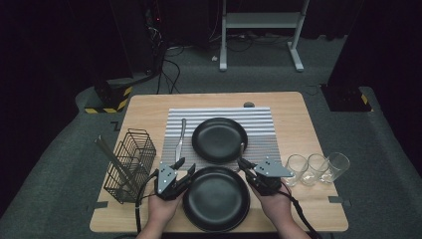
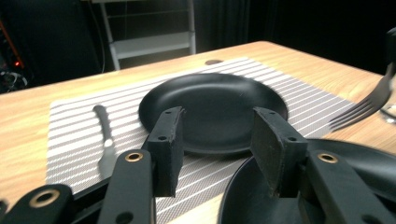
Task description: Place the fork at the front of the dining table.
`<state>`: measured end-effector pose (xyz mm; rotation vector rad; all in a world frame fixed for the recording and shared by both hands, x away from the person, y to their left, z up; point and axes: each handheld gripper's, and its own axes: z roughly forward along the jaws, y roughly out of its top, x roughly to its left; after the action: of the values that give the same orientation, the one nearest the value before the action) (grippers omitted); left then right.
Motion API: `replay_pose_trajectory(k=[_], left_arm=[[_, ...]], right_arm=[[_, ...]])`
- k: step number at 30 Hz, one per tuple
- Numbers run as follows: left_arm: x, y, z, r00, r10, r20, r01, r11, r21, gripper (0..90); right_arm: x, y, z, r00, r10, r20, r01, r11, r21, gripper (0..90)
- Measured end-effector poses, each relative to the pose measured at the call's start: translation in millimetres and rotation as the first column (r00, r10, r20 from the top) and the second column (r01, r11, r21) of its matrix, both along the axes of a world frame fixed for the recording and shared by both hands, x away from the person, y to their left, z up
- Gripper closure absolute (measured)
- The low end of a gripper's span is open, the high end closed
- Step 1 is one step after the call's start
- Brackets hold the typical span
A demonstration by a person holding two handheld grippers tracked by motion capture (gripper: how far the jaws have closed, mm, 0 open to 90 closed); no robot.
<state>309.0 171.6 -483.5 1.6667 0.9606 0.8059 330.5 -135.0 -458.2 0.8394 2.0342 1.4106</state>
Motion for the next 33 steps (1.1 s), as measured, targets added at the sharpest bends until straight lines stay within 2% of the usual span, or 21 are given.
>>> replay_pose_trajectory(k=[8, 16, 21, 26, 33], left_arm=[[1.8, 16.3, -13.0, 0.9974, 0.042, -0.058, -0.042, 0.9991, 0.011, 53.3], [4.7, 25.3, -20.6, 0.9919, 0.066, -0.109, -0.066, 0.9978, 0.000, 53.0], [5.4, 30.5, -25.0, 0.9876, 0.077, -0.137, -0.075, 0.9971, 0.013, 52.9], [2.2, 34.1, -28.7, 0.9846, 0.092, -0.149, -0.087, 0.9953, 0.042, 52.6], [3.4, 36.7, -37.9, 0.9713, 0.117, -0.207, -0.105, 0.9920, 0.069, 52.6]], right_arm=[[6.3, -11.4, -0.9, 0.9992, -0.038, -0.009, 0.038, 0.999, 0.011, 84.6], [12.9, -20.8, -4.0, 0.9971, -0.073, -0.024, 0.073, 0.997, 0.013, 84.6], [16.1, -24.6, -6.3, 0.9952, -0.092, -0.033, 0.093, 0.996, 0.014, 84.6], [19.8, -25.2, -9.2, 0.9938, -0.104, -0.039, 0.105, 0.994, 0.011, 84.6], [26.1, -25.5, -17.1, 0.9900, -0.128, -0.060, 0.128, 0.992, -0.005, 84.6]])
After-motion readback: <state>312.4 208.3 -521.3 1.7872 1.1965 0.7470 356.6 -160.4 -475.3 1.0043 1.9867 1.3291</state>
